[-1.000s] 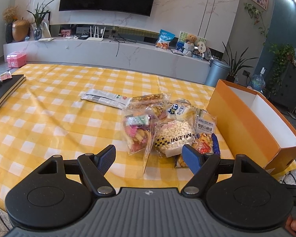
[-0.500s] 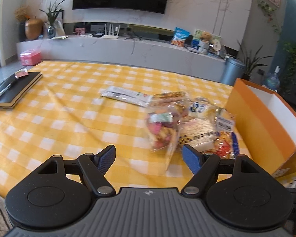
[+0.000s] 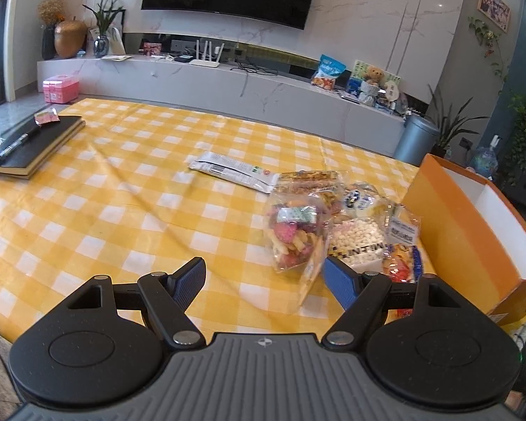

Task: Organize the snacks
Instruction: 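Close the right tool on the cola bottle and lift it, then hold the cola bottle in the right tool while the left tool reaches the white snack bag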

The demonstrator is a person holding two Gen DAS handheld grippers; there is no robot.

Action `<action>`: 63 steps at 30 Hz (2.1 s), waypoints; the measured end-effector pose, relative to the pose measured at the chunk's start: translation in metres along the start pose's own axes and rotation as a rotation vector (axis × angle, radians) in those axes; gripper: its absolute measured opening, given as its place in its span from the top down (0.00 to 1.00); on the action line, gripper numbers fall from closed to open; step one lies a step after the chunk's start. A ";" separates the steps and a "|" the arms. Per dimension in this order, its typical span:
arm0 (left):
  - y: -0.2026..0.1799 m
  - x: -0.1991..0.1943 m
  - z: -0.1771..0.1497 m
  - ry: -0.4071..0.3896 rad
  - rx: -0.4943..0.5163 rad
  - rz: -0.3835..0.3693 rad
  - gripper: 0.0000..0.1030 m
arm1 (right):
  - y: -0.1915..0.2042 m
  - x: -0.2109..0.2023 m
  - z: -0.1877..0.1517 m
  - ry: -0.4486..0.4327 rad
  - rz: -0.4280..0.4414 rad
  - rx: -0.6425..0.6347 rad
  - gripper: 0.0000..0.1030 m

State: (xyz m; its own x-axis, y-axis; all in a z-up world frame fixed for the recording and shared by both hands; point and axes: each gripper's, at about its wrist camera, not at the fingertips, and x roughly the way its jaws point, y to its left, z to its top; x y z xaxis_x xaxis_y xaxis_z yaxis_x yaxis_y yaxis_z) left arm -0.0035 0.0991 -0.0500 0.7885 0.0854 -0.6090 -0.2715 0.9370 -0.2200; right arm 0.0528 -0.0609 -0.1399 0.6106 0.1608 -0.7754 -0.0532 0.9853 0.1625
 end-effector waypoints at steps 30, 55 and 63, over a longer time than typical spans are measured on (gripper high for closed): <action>-0.082 0.034 0.000 0.045 0.324 -0.052 0.13 | -0.079 -0.039 0.010 -0.161 0.021 -0.072 0.71; -0.170 0.084 -0.029 0.050 0.971 -0.214 0.12 | -0.083 -0.032 0.011 -0.142 0.069 -0.033 0.71; -0.181 0.119 -0.041 0.088 1.081 -0.135 0.06 | -0.088 -0.031 0.012 -0.136 0.082 -0.017 0.71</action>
State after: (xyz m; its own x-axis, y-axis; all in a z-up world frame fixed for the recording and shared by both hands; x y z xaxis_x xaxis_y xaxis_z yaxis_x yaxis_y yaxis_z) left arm 0.1170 -0.0743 -0.1142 0.7215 -0.0248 -0.6920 0.4765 0.7429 0.4702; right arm 0.0485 -0.1530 -0.1227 0.7049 0.2326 -0.6701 -0.1202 0.9702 0.2104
